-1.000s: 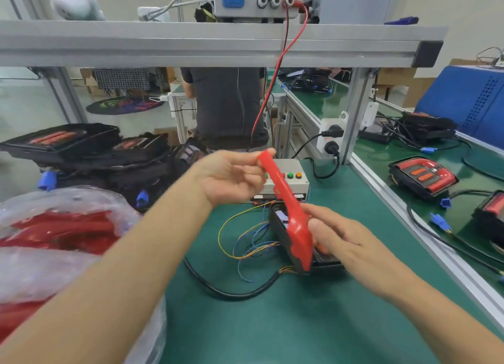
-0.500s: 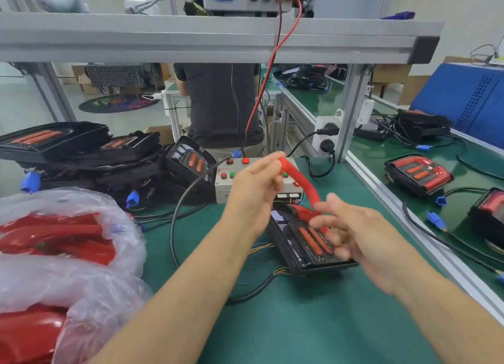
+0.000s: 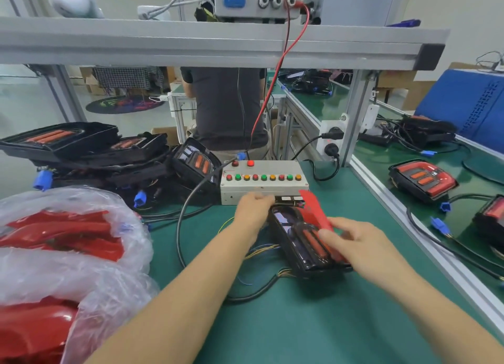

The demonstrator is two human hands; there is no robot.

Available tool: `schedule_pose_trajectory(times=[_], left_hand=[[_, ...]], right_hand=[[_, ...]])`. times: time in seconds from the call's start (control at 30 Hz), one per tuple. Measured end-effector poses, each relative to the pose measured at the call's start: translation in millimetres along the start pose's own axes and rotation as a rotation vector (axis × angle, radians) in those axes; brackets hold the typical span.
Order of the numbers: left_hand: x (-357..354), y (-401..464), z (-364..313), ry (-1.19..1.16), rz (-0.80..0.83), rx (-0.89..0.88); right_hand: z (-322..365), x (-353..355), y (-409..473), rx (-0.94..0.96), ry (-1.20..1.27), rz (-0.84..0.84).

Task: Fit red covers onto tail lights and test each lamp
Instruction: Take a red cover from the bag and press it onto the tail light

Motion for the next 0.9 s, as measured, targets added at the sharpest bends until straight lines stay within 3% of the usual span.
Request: schedule_pose_trajectory(times=[0.17, 0.4, 0.67, 0.9], left_hand=[[-17, 14, 20, 0.008, 0.11, 0.196], [-14, 17, 29, -0.046, 0.165, 0.267], [-28, -3, 41, -0.384, 0.331, 0.461], [-32, -12, 42, -0.685, 0.299, 0.447]], right_hand=[[14, -2, -14, 0.106, -0.208, -0.071], [50, -6, -36, 0.305, -0.443, -0.184], [75, -29, -60, 0.521, -0.579, -0.275], [86, -30, -70, 0.599, -0.626, -0.387]])
Point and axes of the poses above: each hand's wrist, its own y-axis towards the middle knuckle, its own x-axis out of the back of the hand, z = x × y, the point moved 10 cm from there along y, towards the middle knuckle, and after that the axes turned 9 degrees about -z, right-handed, at the moved point
